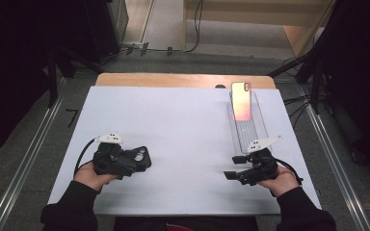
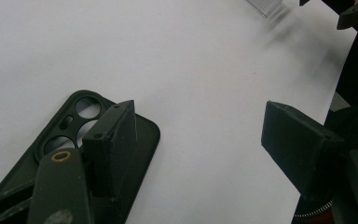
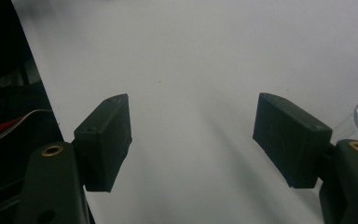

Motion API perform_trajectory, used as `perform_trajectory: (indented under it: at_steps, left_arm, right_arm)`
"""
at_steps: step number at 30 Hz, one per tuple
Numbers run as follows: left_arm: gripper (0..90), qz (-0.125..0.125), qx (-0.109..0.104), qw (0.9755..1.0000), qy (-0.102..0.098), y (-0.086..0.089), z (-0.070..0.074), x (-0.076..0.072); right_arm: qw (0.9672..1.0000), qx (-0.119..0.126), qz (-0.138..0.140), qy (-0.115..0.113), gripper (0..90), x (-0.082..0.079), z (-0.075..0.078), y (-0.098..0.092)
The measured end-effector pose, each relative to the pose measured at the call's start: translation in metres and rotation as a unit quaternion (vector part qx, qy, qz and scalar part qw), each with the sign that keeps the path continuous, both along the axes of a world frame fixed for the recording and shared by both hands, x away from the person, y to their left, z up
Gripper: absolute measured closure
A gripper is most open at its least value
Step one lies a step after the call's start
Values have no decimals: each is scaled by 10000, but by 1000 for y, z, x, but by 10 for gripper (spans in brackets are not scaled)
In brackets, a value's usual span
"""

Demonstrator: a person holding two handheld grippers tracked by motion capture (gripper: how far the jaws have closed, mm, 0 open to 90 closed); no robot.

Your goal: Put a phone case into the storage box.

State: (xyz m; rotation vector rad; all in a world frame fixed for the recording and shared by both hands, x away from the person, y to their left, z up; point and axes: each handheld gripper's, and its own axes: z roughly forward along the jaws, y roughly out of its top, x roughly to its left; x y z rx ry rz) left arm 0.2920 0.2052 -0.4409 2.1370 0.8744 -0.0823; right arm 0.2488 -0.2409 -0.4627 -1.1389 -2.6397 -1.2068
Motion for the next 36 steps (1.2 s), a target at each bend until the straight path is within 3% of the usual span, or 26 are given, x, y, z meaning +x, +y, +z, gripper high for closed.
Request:
perform_trajectory:
  at_steps: [14, 20, 22, 25, 28, 31, 34, 36]
  left_arm:
    - [264, 41, 61, 9999, -101, 4, 2, 1]
    - [266, 107, 37, 9999, -52, 4, 4, 4]
    - [280, 140, 12, 9999, 55, 5, 1, 6]
    - [414, 183, 42, 9997, 169, 2, -3, 6]
    - [633, 240, -13, 9993, 295, -2, -9, 8]
    - [846, 30, 220, 9993, 316, -7, -17, 8]
    - [896, -161, 351, 9977, 566, -10, -28, 9]
    - [897, -226, 569, 9962, 627, -14, -36, 9]
  right_arm:
    - [10000, -34, 23, 45, 258, 0, -3, -2]
    - [10000, -71, -8, 53, 258, 0, -3, -2]
    - [9999, -81, -13, 62, 258, 0, -3, -1]
    - [9999, -79, -14, 61, 257, 0, -3, -1]
    - [9999, -81, -7, 60, 257, 0, -3, -1]
    - [9999, -94, -2, 48, 257, 0, -3, 0]
    - [9999, -100, 8, 47, 257, 0, -3, 0]
    - [9999, -107, 12, 34, 257, 0, -3, -1]
